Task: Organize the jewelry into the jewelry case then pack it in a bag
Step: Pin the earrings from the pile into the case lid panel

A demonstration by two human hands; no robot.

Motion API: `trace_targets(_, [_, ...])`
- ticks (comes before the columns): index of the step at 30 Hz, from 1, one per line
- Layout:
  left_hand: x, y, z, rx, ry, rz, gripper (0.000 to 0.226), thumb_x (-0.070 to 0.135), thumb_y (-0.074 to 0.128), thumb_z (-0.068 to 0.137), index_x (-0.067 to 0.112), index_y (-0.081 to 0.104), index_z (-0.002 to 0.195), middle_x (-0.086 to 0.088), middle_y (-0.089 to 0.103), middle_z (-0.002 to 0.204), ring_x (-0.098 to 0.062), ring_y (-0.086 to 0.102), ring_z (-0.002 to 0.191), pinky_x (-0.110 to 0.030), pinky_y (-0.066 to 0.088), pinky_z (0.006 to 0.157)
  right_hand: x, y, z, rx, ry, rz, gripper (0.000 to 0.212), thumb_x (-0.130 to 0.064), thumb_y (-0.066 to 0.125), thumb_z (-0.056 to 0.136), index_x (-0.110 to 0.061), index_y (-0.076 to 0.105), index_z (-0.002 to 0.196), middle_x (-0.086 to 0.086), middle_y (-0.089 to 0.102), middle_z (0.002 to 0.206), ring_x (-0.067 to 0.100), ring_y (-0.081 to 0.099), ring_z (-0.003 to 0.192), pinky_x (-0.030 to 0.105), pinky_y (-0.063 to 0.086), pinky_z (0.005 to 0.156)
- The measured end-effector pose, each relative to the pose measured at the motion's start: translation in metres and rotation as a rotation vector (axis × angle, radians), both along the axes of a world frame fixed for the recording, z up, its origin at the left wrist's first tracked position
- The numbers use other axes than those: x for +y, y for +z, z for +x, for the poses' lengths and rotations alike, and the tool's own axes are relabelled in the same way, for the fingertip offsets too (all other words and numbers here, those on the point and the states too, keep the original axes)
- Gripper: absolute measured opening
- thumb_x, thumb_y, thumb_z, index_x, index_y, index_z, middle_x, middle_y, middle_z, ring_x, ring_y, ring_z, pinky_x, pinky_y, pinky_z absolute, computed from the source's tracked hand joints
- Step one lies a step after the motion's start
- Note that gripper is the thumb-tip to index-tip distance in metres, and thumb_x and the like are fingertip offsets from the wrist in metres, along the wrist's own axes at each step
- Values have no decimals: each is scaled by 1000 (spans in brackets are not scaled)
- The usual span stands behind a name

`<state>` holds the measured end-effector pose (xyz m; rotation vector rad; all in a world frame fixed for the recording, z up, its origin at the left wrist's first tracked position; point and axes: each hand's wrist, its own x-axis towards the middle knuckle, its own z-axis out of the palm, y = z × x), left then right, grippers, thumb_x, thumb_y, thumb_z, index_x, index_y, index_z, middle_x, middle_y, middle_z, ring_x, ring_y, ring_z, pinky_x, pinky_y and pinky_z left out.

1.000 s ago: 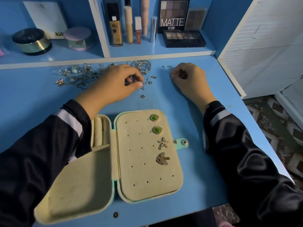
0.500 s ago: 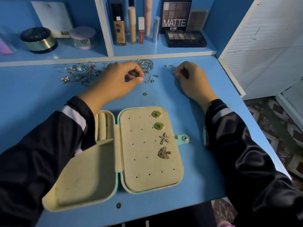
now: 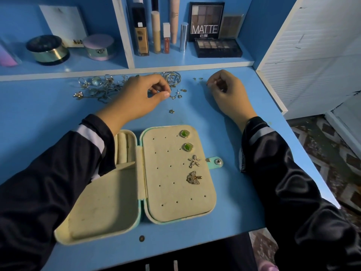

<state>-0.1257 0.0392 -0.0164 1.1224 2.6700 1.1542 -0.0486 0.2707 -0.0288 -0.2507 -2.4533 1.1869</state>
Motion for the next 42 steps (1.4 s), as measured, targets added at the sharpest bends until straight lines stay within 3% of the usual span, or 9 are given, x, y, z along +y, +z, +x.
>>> trace_targets(5, [-5, 7, 7, 44, 6, 65, 6, 11, 66, 92, 11, 68, 97, 6, 65, 88, 14, 55, 77, 0, 34, 69, -10, 7, 18, -40, -29, -174, 8, -10, 53, 93, -13, 60, 88, -4, 57, 79, 2, 47, 66, 9, 37, 62])
trace_targets(9, [-12, 12, 18, 62, 8, 100, 6, 10, 66, 92, 11, 68, 97, 11, 65, 86, 15, 56, 78, -1, 37, 70, -27, 11, 38, -70, -12, -289, 11, -12, 54, 95, -14, 61, 86, 6, 58, 83, 11, 49, 73, 13, 38, 59])
trace_targets(15, [-25, 16, 48, 43, 8, 119, 9, 17, 67, 92, 25, 65, 93, 15, 67, 88, 11, 58, 79, -7, 38, 69, -53, 17, 80, -86, 7, -416, 17, -11, 54, 95, -18, 61, 81, 6, 65, 87, 12, 55, 77, 20, 41, 65])
trace_targets(18, [-30, 20, 69, 13, 10, 130, 8, 17, 67, 91, 25, 65, 92, 15, 67, 87, 9, 58, 78, -12, 40, 69, -63, 17, 102, -68, -1, -453, 16, -9, 54, 95, -16, 60, 82, 0, 67, 86, 9, 58, 76, 15, 43, 65])
trace_targets(24, [-39, 18, 109, -53, 2, 106, 8, 18, 69, 91, 25, 66, 89, 15, 67, 85, 9, 57, 75, -6, 40, 66, -78, 10, 150, -51, -42, -448, 15, -13, 54, 97, -13, 60, 83, 8, 71, 90, 17, 58, 78, 31, 48, 69])
trace_targets(28, [-42, 19, 128, -71, 14, 102, 8, 19, 69, 90, 27, 67, 88, 15, 68, 85, 9, 57, 74, -6, 41, 67, -83, 6, 170, -36, -39, -409, 11, -7, 53, 96, -4, 60, 88, 5, 71, 89, 24, 63, 81, 29, 50, 75])
trace_targets(33, [-46, 23, 145, -71, 36, 97, 6, 19, 69, 90, 25, 68, 89, 16, 68, 86, 10, 57, 74, -3, 39, 68, -95, 3, 186, 0, -44, -342, 20, -6, 55, 94, -19, 58, 78, 10, 70, 90, 34, 62, 89, 42, 51, 78])
trace_targets(42, [-54, 11, 169, -87, 112, 179, 9, 20, 68, 90, 28, 66, 87, 18, 67, 84, 4, 59, 73, -9, 44, 69, -108, -9, 193, 74, -105, -302, 10, -9, 55, 94, -13, 58, 85, 2, 72, 91, 26, 65, 85, 42, 52, 78])
